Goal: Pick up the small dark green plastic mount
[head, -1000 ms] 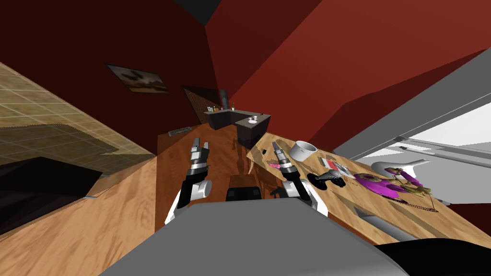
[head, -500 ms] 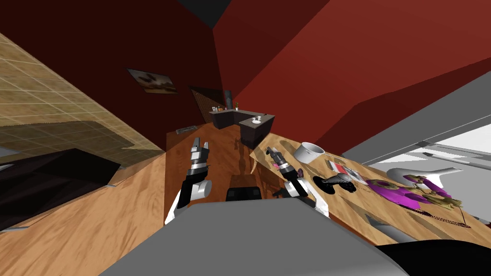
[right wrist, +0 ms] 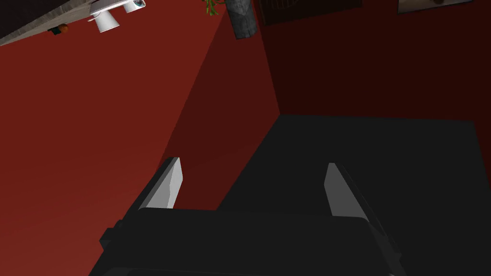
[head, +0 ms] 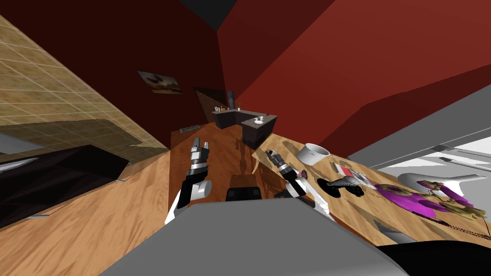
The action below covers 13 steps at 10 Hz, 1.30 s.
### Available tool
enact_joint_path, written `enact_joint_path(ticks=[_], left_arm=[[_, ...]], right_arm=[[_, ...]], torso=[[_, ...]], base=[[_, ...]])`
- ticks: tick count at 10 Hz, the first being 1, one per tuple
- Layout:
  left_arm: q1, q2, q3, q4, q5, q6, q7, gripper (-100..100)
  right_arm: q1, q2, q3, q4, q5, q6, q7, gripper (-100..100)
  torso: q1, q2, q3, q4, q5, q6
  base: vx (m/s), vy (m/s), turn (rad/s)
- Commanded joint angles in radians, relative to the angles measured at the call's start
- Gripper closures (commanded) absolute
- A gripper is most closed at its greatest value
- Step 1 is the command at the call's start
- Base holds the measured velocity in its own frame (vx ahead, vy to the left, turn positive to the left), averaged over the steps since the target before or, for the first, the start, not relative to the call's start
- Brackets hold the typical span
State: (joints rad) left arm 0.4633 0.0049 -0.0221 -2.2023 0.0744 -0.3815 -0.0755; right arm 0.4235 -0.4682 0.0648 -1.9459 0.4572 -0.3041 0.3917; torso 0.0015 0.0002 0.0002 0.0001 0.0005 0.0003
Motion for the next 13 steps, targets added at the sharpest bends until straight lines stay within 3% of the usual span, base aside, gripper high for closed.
enact_joint_path(ticks=[1, 8, 11, 12, 13], left_arm=[[0.0, 0.0, 0.0, 0.0, 0.0, 0.0, 0.0, 0], [0.0, 0.0, 0.0, 0.0, 0.0, 0.0, 0.0, 0], [0.0, 0.0, 0.0, 0.0, 0.0, 0.0, 0.0, 0], [0.0, 0.0, 0.0, 0.0, 0.0, 0.0, 0.0, 0], [0.0, 0.0, 0.0, 0.0, 0.0, 0.0, 0.0, 0]], right_arm=[[-0.005, -0.035, 0.011, 0.034, 0.05, 0.009, 0.027, -100], [-0.024, -0.131, 0.051, 0.14, 0.211, 0.018, 0.095, -100], [-0.037, -0.199, 0.085, 0.217, 0.303, 0.015, 0.137, -100], [-0.037, -0.199, 0.085, 0.217, 0.317, 0.015, 0.137, -100], [-0.044, -0.235, 0.103, 0.248, 0.357, 0.01, 0.157, -100]], torso=[[0.0, 0.0, 0.0, 0.0, 0.0, 0.0], [0.0, -0.002, -0.001, 0.0, 0.0, 0.0], [-0.001, -0.002, -0.001, 0.0, 0.0, 0.0], [0.0, -0.003, -0.002, -0.001, 0.0, 0.0], [0.0, -0.003, -0.002, -0.001, 0.0, 0.0]], base=[[0.007, 0.04, 0.105], [0.021, 0.034, 0.072], [0.044, 0.027, 0.083], [0.049, 0.026, 0.055], [0.059, 0.032, 0.094]])
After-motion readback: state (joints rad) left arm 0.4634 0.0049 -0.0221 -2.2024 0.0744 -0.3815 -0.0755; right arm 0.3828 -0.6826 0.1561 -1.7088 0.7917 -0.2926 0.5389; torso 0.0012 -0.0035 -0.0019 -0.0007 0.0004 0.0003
